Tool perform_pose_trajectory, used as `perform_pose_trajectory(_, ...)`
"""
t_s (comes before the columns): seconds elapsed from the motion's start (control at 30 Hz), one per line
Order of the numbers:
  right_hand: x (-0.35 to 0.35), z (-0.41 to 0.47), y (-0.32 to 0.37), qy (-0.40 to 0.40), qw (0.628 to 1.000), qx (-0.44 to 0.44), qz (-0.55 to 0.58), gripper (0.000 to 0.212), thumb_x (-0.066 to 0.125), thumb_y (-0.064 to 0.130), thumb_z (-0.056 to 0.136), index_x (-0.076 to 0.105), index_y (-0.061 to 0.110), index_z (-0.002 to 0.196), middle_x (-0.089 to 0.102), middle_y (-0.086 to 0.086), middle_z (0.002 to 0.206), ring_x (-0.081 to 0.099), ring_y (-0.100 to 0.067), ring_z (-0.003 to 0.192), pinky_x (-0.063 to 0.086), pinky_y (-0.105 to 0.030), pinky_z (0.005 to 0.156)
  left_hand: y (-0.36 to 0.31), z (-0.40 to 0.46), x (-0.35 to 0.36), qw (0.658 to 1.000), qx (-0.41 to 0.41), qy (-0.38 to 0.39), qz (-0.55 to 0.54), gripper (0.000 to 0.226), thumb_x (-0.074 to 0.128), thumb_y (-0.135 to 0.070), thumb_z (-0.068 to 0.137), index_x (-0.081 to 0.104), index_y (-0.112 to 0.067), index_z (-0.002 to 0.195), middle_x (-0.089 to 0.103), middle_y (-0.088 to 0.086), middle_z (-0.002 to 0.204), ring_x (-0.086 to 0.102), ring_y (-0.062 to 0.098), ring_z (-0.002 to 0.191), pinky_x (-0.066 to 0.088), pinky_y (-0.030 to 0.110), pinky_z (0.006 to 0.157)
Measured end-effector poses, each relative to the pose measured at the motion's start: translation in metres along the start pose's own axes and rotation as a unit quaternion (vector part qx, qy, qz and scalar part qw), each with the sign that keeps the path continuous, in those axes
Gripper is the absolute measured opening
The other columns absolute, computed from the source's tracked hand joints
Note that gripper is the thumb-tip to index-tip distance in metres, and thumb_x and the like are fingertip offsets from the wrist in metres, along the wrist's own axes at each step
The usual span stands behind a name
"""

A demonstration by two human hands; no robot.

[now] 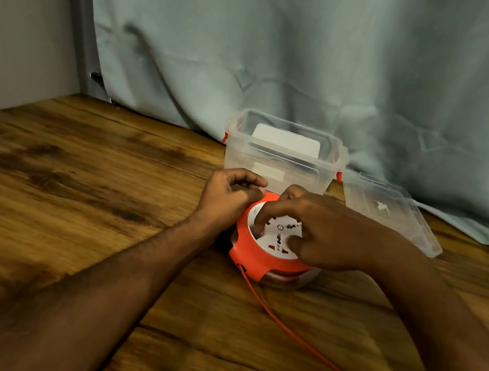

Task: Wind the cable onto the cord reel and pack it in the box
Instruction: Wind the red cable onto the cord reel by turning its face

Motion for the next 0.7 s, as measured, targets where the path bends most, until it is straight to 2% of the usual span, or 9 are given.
perform_pose_trajectory(0.17,0.003,0.002,-0.001,0.009,0.999,0.025,-0.02,0.064,0.064,0.005,0.086,0.058,0.059,0.118,0.048,0.009,0.121,0.051,-0.017,0.105,0.049,-0.031,0.079,-0.002,-0.002,0.0,1.0,0.006,-0.001,0.003,0.02,0.068,0.004,0.082,0.075,-0.004,0.098,0.07,0.028,0.1,0.066,0.024,0.086,0.056,0.05,0.09)
perform_pose_trajectory(0.27,0.004,0.001,0.004,-0.017,0.998,0.032,-0.043,0.068,0.068,0.001,0.084,0.062,0.059,0.121,0.054,0.01,0.131,0.052,-0.019,0.12,0.051,-0.036,0.092,-0.005,-0.004,0.001,1.0,0.004,-0.002,0.005,0.02,0.067,0.004,0.083,0.075,-0.003,0.1,0.07,0.028,0.102,0.067,0.024,0.088,0.057,0.05,0.09)
perform_pose_trajectory(0.33,0.006,-0.001,0.006,-0.038,0.997,0.021,-0.068,0.068,0.072,0.004,0.082,0.062,0.058,0.123,0.057,0.01,0.133,0.054,-0.018,0.122,0.051,-0.036,0.093,-0.006,-0.005,0.001,1.0,0.0,-0.002,0.002,0.02,0.067,0.004,0.084,0.074,-0.002,0.101,0.07,0.028,0.103,0.066,0.025,0.087,0.057,0.05,0.09)
perform_pose_trajectory(0.4,0.005,-0.002,0.007,-0.054,0.995,0.012,-0.084,0.068,0.074,0.01,0.081,0.06,0.06,0.125,0.058,0.013,0.124,0.055,-0.016,0.118,0.05,-0.035,0.091,-0.006,-0.005,0.002,1.0,-0.004,-0.002,-0.006,0.02,0.066,0.006,0.084,0.073,-0.001,0.102,0.068,0.031,0.104,0.066,0.024,0.087,0.056,0.048,0.09)
perform_pose_trajectory(0.47,0.004,-0.003,0.006,-0.058,0.994,0.009,-0.088,0.067,0.074,0.018,0.079,0.058,0.062,0.127,0.051,0.017,0.108,0.055,-0.014,0.113,0.047,-0.031,0.085,-0.006,-0.005,0.002,1.0,-0.003,-0.001,-0.009,0.021,0.066,0.006,0.084,0.073,-0.001,0.102,0.068,0.031,0.104,0.066,0.024,0.086,0.057,0.046,0.088)
perform_pose_trajectory(0.57,0.002,-0.002,0.002,-0.055,0.994,0.002,-0.095,0.066,0.075,0.03,0.073,0.058,0.062,0.128,0.044,0.022,0.097,0.052,-0.009,0.101,0.042,-0.029,0.077,-0.004,-0.004,0.002,1.0,0.004,0.011,-0.004,0.019,0.069,0.003,0.083,0.074,-0.003,0.101,0.07,0.028,0.101,0.069,0.027,0.088,0.058,0.045,0.086)
perform_pose_trajectory(0.7,0.005,0.001,-0.004,-0.093,0.989,-0.003,-0.112,0.061,0.069,0.059,0.064,0.063,0.056,0.124,0.041,0.028,0.076,0.047,-0.006,0.086,0.043,-0.032,0.075,-0.002,-0.004,0.003,1.0,0.006,0.029,0.005,0.017,0.072,0.0,0.082,0.075,-0.004,0.099,0.072,0.024,0.097,0.071,0.028,0.089,0.059,0.042,0.084)
Point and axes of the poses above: each hand's wrist, its own z-axis towards the middle knuckle, its own x-axis out of the palm, y = z × x, the point moved 1 cm from there along z, towards the middle knuckle
